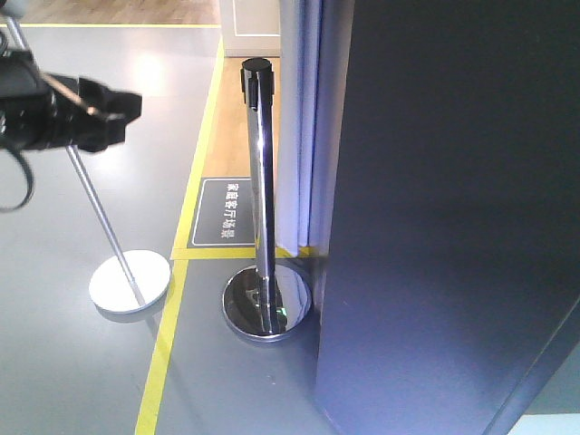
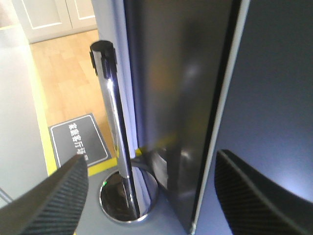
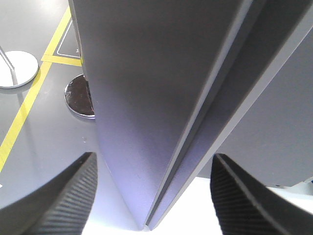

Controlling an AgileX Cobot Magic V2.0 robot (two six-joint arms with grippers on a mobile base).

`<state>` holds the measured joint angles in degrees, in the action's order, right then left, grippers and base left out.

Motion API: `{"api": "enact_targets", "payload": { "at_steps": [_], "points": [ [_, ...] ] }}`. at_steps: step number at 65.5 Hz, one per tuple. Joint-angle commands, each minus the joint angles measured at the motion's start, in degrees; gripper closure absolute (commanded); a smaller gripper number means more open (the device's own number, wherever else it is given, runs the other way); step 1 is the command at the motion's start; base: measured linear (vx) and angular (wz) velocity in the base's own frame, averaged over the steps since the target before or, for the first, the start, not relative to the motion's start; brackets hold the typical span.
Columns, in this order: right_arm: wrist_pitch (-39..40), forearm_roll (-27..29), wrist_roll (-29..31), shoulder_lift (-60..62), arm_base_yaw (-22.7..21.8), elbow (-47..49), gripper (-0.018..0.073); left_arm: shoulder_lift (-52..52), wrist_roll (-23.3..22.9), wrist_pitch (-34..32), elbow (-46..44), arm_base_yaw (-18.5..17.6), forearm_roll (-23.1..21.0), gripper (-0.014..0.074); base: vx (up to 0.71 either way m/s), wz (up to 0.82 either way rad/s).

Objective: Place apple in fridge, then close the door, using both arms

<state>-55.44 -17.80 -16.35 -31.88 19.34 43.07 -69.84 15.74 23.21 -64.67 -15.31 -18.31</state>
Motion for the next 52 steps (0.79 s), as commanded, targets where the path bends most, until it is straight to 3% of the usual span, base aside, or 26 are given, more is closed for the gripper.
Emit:
{"api": "enact_targets", "payload": {
  "at_steps": [1, 15, 52],
  "points": [
    [3.1, -1.6, 0.2, -0.5, -0.3, 1.3, 0.0085, 4.0, -0.2, -5.5, 1.5, 0.1, -1.3, 0.0083, 0.0, 0.0],
    [3.1, -1.6, 0.2, -0.5, -0.3, 1.3, 0.0085, 9.8, -0.2, -8.0, 7.6, 0.1, -2.3, 0.0083, 0.0, 0.0],
    [3.5, -1.6, 0.2, -0.5, -0.3, 1.3, 0.0085, 10.2, 0.0, -5.8, 7.7, 0.1, -2.1, 0.0083, 0.0, 0.0]
  ]
}}
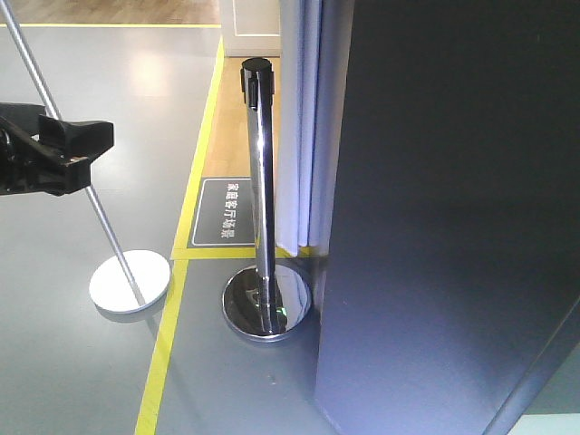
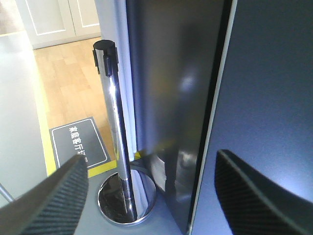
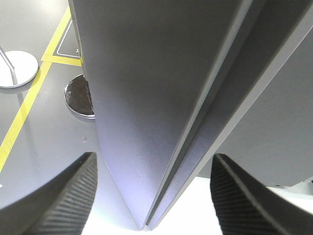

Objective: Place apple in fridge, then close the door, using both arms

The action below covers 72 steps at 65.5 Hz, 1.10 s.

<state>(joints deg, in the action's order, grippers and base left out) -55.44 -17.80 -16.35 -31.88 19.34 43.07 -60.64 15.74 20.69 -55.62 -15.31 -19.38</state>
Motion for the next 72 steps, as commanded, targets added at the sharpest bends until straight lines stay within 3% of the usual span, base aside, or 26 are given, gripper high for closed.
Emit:
{"api": "enact_targets", "payload": {
  "at_steps": [1, 26, 37, 53, 58, 72],
  "points": [
    [3.6, -1.6, 0.2, -0.5, -0.3, 1.3, 0.0085, 1.0, 0.0, -3.3, -1.3, 0.1, -1.1, 0.0083, 0.0, 0.0],
    [5.2, -1.7, 0.1, -0.5, -0.3, 1.3, 0.0085, 1.0, 0.0, -3.3, -1.3, 0.1, -1.1, 0.0083, 0.0, 0.0],
    [4.8, 1.9, -0.2, -0.5, -0.3, 1.3, 0.0085, 1.0, 0.0, -3.3, -1.3, 0.1, -1.1, 0.0083, 0.0, 0.0],
    [21.0, 5.7, -0.7, -1.1, -0.3, 1.4, 0.0085, 1.0, 0.0, -3.3, -1.3, 0.1, -1.1, 0.0083, 0.0, 0.0],
    [25.2, 3.0, -4.1, -3.3, -0.3, 1.5, 0.0085, 1.0, 0.0, -3.3, -1.3, 0.1, -1.1, 0.0083, 0.0, 0.0],
    [29.2, -14.8, -20.8, -15.5, -0.3, 3.2, 0.0085, 1.0, 0.0, -3.3, -1.3, 0.1, -1.1, 0.0083, 0.0, 0.0]
  ]
}}
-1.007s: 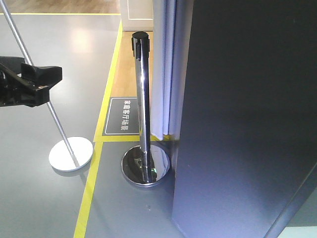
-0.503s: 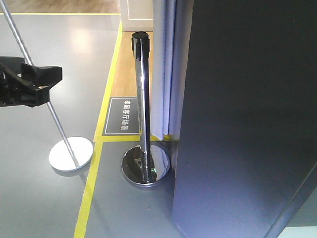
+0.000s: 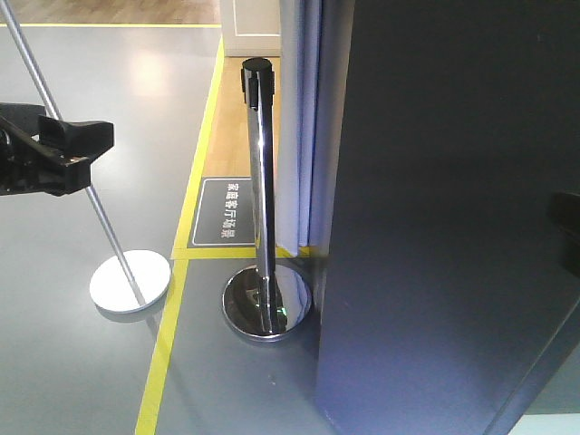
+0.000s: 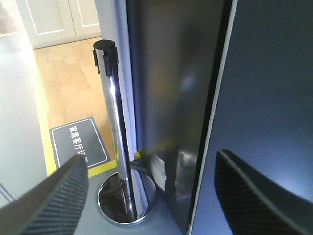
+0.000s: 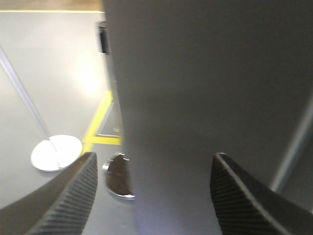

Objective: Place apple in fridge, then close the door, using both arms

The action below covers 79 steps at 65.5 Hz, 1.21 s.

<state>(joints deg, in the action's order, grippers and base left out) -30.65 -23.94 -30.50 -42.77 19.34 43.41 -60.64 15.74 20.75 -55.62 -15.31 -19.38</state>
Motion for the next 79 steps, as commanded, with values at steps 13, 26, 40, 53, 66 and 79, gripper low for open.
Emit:
{"api": "enact_targets", "payload": {
  "at_steps": [13, 26, 40, 53, 66, 79],
  "points": [
    [1.9, -20.9, -17.6, -13.1, -0.3, 10.2, 0.0085, 1.0, 0.0, -3.3, -1.3, 0.1, -1.1, 0.0083, 0.0, 0.0],
    [-0.2, -25.1, -18.9, -20.7, -1.1, 18.5, 0.0085, 1.0, 0.0, -3.3, -1.3, 0.1, -1.1, 0.0083, 0.0, 0.0],
    [-0.2, -21.3, -18.8, -27.6, -8.6, 25.1, 0.0085, 1.0, 0.0, -3.3, -1.3, 0.1, -1.1, 0.0083, 0.0, 0.0],
    [6.5, -11.8, -11.2, -32.6, -17.3, 28.0, 0.0085, 1.0, 0.0, -3.3, -1.3, 0.1, -1.1, 0.0083, 0.0, 0.0],
    [13.8, -2.6, -2.2, -39.4, -23.4, 30.9, 0.0085, 1.0, 0.0, -3.3, -1.3, 0.1, -1.1, 0.0083, 0.0, 0.0],
    [16.6, 0.3, 4.1, -49.2, -24.5, 39.0, 0.0085, 1.0, 0.0, -3.3, -1.3, 0.1, -1.1, 0.0083, 0.0, 0.0]
  ]
}}
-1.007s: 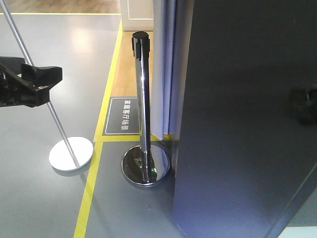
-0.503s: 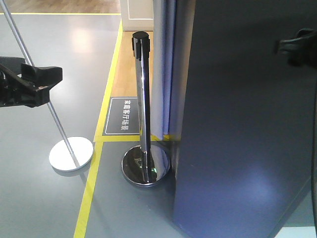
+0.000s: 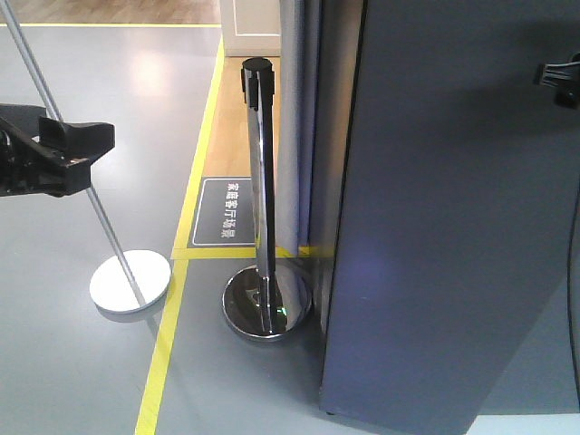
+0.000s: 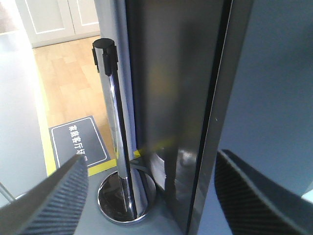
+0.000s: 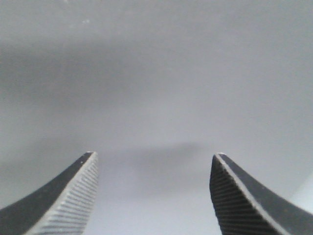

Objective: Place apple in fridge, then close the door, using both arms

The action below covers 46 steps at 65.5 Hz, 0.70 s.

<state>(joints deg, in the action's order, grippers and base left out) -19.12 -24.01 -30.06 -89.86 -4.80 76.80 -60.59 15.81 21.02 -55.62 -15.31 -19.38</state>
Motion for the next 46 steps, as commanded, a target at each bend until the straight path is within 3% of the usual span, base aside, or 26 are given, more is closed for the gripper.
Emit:
{"api": "enact_targets", "payload": {
  "at_steps": [1, 14, 25, 46],
  "points": [
    [4.9, 0.5, 4.0, -2.9, -0.3, 6.5, 0.0085, 1.0, -0.1, -3.6, -1.3, 0.1, -1.1, 0.0083, 0.0, 0.0],
    [-2.2, 3.8, 6.0, -14.9, -0.3, 22.4, 0.0085, 1.0, -0.1, -3.6, -1.3, 0.1, -1.1, 0.0083, 0.0, 0.0],
    [-7.0, 11.2, 14.2, -22.4, -0.3, 33.4, 0.0085, 1.0, -0.1, -3.6, -1.3, 0.1, -1.2, 0.0083, 0.0, 0.0],
    [-6.1, 25.6, 25.7, -26.7, -0.3, 40.4, 0.0085, 0.9, -0.1, -3.6, -1.3, 0.1, -1.2, 0.0083, 0.0, -0.01]
  ]
}}
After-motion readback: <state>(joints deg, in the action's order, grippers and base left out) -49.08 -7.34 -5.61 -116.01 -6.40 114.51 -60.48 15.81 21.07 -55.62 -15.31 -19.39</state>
